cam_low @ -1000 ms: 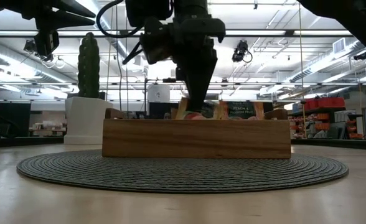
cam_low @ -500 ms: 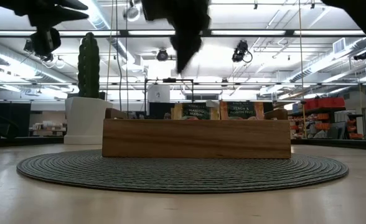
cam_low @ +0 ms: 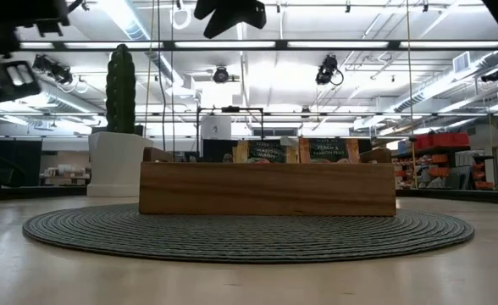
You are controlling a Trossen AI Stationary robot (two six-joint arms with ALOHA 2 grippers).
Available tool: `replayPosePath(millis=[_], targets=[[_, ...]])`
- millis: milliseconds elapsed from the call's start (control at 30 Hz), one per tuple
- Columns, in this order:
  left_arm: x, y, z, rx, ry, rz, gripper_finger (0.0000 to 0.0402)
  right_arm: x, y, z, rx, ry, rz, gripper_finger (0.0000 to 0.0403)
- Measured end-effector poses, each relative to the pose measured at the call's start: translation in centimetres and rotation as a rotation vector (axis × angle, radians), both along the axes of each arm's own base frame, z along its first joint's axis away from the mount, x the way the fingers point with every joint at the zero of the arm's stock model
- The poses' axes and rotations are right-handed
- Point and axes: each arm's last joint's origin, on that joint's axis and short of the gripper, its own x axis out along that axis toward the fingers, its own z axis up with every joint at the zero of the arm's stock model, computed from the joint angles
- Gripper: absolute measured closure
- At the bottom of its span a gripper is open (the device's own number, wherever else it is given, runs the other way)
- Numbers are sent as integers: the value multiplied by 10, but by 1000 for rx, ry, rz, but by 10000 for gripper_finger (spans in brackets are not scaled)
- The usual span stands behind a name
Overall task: Pick & Place Tea
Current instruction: Put the yellow tea bag into the middle section of the wooden organizer
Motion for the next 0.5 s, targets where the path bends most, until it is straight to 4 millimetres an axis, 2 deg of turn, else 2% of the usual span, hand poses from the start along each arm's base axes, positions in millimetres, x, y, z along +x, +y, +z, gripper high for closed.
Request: replayPosePath(millis=[133, 300, 500], targets=[[3, -7, -11, -4, 74, -161, 346, -2, 4, -1, 14, 22, -20, 224], [10, -15, -29, 17, 178, -263, 346, -4, 13, -1, 25, 25, -49, 224], [23, -22, -43, 100, 104, -364, 346, -6, 22, -2, 34, 30, -89, 224]])
